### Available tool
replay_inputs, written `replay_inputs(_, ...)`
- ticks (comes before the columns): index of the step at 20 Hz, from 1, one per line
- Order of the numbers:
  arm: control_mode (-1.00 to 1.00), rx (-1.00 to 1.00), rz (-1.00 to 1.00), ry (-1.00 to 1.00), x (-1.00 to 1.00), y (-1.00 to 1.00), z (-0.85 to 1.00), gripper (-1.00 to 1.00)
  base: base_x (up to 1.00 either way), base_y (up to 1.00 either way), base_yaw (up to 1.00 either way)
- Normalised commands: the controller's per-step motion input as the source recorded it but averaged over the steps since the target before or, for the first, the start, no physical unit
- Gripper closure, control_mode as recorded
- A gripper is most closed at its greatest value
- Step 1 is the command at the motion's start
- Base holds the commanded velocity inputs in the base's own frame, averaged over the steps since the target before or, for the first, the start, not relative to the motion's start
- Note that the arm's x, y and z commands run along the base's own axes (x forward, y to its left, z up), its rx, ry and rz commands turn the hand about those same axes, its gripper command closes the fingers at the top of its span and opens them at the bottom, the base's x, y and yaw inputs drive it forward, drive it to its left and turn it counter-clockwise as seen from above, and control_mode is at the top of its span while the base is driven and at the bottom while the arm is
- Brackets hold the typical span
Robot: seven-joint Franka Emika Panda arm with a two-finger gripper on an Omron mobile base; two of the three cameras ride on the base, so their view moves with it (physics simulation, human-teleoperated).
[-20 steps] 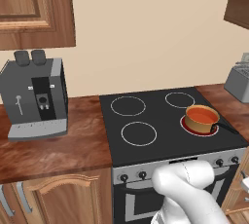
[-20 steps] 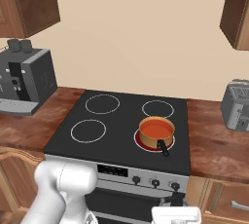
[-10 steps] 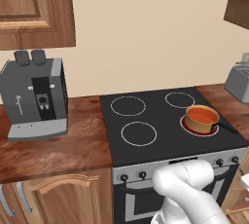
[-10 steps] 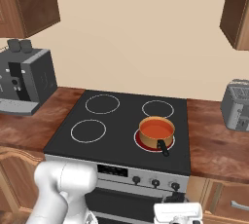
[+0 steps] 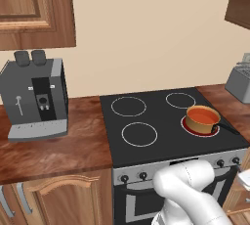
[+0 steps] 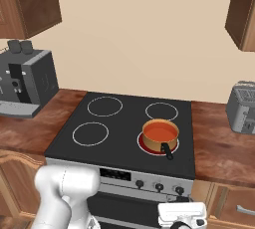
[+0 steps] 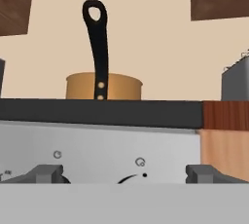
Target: Wait until the marinara sauce is simmered to a deep red color and then turn off the stove.
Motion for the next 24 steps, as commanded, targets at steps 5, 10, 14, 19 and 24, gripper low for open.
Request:
replay_inputs(5, -1.00, 0.00, 0.00, 0.00, 0.22, 0.02, -0.12, -1.00, 0.00, 0.00, 0.00)
replay_inputs(10, -1.00, 0.00, 0.00, 0.00, 0.21, 0.01, -0.09, -1.00, 0.00, 0.00, 0.00)
replay_inputs(14, -1.00, 0.00, 0.00, 0.00, 0.13, 0.00, -0.08, -1.00, 0.00, 0.00, 0.00)
replay_inputs(19, -1.00, 0.00, 0.00, 0.00, 0.07, 0.00, -0.12, -1.00, 0.00, 0.00, 0.00)
replay_inputs(24, -1.00, 0.00, 0.00, 0.00, 0.03, -0.02, -0.16, -1.00, 0.00, 0.00, 0.00)
